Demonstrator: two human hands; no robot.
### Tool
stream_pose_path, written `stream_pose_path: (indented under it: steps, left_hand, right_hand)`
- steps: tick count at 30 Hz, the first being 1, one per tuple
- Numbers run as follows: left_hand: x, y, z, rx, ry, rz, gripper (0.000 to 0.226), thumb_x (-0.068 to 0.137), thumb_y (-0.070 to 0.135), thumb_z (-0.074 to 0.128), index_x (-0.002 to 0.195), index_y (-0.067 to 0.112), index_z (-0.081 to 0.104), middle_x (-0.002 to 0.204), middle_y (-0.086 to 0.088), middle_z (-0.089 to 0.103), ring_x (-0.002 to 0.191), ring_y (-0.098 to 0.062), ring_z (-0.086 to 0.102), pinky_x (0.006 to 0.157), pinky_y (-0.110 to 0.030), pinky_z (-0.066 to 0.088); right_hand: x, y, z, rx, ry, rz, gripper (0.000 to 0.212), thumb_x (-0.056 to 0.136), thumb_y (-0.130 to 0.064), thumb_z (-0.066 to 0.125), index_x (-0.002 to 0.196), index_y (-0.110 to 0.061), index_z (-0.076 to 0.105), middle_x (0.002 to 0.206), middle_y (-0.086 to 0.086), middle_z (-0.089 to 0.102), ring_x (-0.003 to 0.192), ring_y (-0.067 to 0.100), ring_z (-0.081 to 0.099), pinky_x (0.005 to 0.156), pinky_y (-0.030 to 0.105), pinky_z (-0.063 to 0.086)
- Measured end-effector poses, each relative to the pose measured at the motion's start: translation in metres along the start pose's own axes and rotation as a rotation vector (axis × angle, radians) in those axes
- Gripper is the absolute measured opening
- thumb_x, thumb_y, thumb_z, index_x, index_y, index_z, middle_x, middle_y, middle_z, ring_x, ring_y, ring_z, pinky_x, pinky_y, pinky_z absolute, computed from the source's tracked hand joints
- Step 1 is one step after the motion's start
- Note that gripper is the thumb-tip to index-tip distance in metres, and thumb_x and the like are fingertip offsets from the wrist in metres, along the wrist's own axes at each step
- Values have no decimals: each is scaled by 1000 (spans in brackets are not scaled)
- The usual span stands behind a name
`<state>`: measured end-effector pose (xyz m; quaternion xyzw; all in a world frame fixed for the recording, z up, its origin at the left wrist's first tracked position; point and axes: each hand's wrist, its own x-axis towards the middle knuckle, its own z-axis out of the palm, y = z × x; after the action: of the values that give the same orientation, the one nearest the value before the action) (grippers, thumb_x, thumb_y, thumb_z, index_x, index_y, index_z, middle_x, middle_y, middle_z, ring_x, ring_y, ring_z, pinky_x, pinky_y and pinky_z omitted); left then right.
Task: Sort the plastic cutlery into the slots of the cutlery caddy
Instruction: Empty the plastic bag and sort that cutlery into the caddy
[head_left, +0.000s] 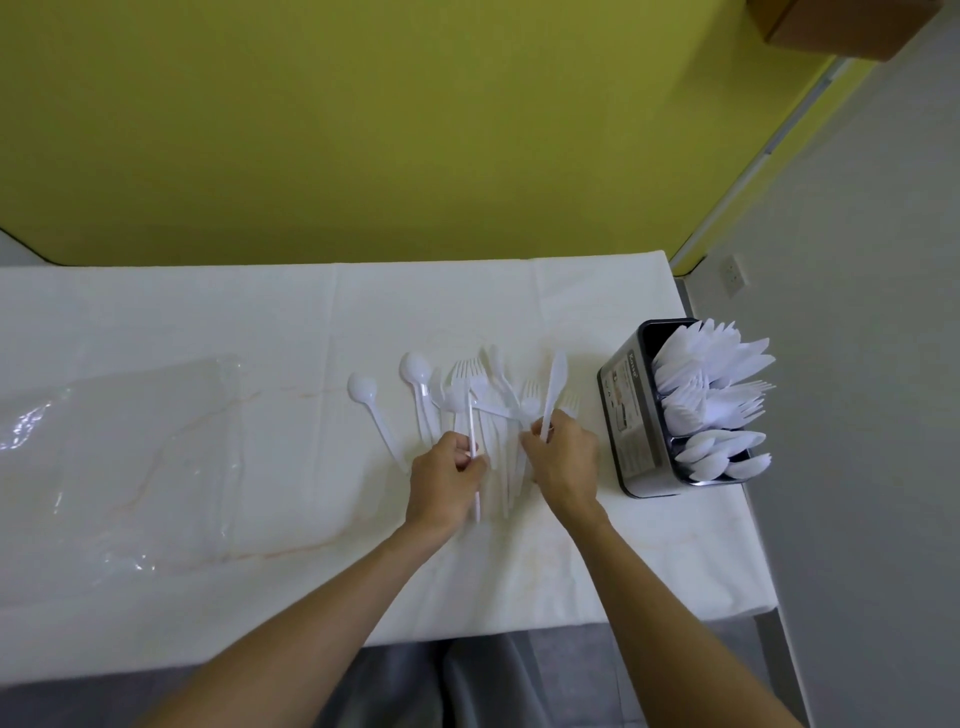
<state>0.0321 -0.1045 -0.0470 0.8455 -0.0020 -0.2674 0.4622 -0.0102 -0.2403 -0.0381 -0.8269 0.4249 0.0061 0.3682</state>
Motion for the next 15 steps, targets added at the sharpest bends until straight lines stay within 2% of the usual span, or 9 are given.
stream_pose_path:
  steps: [2, 5, 9, 13, 15]
  left_hand:
    - [-4, 1, 5, 15, -13, -10, 14, 86, 23, 69, 87, 10, 62, 71, -1, 68, 74, -20, 69, 75, -32, 57]
    - [-8, 1, 7, 24, 4, -42, 17, 85, 24, 70, 85, 9, 62, 72, -6, 70, 73, -23, 69, 70, -29, 53]
    - [-9, -3, 0, 48, 20, -47, 19, 84, 25, 71, 85, 8, 63, 71, -4, 69, 73, -21, 69, 67, -25, 51]
    - [-9, -8, -8, 23, 20, -55, 18, 83, 21, 71, 84, 5, 63, 68, -4, 66, 73, -24, 69, 77, -37, 58]
    - [-10, -10, -10, 10, 18, -46, 18, 84, 19, 71, 84, 4, 62, 62, 1, 61, 68, -21, 68, 77, -39, 58]
  right_hand:
    - [2, -1, 0, -133, 10, -103, 13, 90, -22, 63, 98, -12, 58, 83, 4, 66, 72, 24, 64, 65, 35, 56]
    - [6, -9, 4, -295, -21, -230, 16, 93, -24, 58, 104, -13, 53, 86, 6, 64, 77, 26, 60, 65, 33, 52]
    - [10, -13, 9, -307, -53, -195, 17, 97, -23, 51, 106, -10, 53, 94, 9, 66, 83, 27, 61, 66, 31, 47]
    - [12, -10, 4, -291, -102, -169, 19, 97, -24, 51, 106, -8, 54, 94, 10, 65, 78, 25, 59, 66, 33, 50]
    - [7, -2, 0, -173, -62, -125, 17, 96, -25, 55, 103, -9, 55, 88, 7, 64, 73, 24, 61, 64, 35, 55]
